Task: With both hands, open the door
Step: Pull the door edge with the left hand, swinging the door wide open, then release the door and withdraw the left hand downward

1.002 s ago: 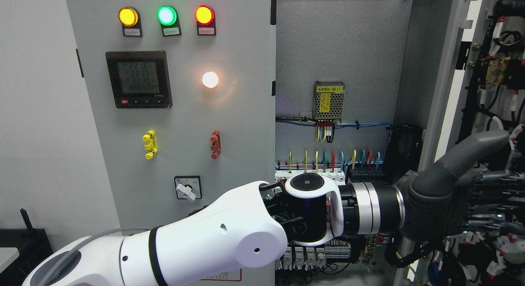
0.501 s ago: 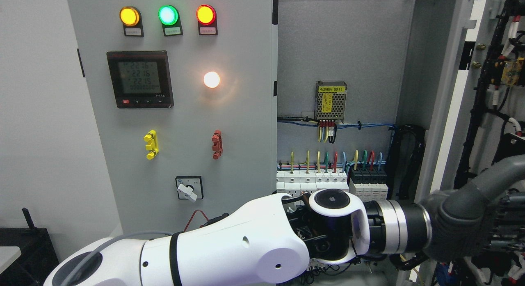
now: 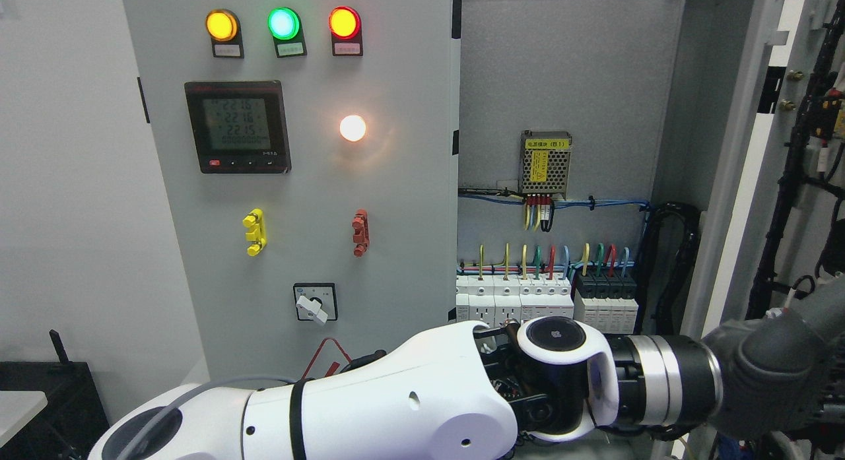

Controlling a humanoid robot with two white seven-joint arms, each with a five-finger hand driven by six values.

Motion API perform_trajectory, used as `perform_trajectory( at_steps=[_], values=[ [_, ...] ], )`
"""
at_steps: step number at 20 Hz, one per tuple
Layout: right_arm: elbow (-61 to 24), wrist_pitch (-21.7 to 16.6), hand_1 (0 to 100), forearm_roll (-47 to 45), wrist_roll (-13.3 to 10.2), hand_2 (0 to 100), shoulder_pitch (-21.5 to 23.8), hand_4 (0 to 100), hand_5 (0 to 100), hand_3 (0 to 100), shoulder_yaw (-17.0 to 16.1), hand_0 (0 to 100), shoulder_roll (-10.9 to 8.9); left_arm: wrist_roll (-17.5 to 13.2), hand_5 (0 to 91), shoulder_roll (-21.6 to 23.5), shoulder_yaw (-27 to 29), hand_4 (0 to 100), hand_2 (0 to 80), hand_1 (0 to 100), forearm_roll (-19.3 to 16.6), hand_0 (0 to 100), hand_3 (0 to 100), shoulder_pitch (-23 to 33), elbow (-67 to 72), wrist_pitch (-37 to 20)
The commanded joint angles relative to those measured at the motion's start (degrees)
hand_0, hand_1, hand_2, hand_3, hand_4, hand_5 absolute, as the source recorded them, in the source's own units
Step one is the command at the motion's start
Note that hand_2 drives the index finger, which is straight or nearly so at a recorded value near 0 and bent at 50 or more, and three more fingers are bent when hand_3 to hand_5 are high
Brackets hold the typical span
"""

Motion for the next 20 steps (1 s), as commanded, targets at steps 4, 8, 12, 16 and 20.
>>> perform_trajectory(
  at_steps=[4,8,12,16,20],
  values=[
    [0.00,0.00,0,-1.67,-0.02,0,0.00,0,0,0,0.02,38,-0.01,0.23,0.0,-0.88,-0.20,0,0.0,0,-0.12,0,0,0.00,-0.14,0.09],
    [0.00,0.00,0,-1.67,-0.02,0,0.00,0,0,0,0.02,38,-0.01,-0.48,0.0,0.52,0.77,0,0.0,0,-0.21,0,0,0.09,-0.14,0.18],
    [0.00,0.00,0,-1.67,-0.02,0,0.00,0,0,0,-0.07,38,-0.01,-2.58,0.0,5.26,2.87,0,0.0,0,-0.92,0,0,1.58,-0.49,0.62],
    [0.00,0.00,0,-1.67,-0.02,0,0.00,0,0,0,-0.07,38,-0.01,-5.30,0.0,9.83,7.27,0,0.0,0,-1.00,0,0,2.99,-0.84,2.02],
    [0.00,0.00,0,-1.67,-0.02,0,0.00,0,0,0,0.02,38,-0.01,-6.63,0.0,14.84,10.52,0,0.0,0,-1.00,0,0,5.27,-2.59,4.22]
  ],
)
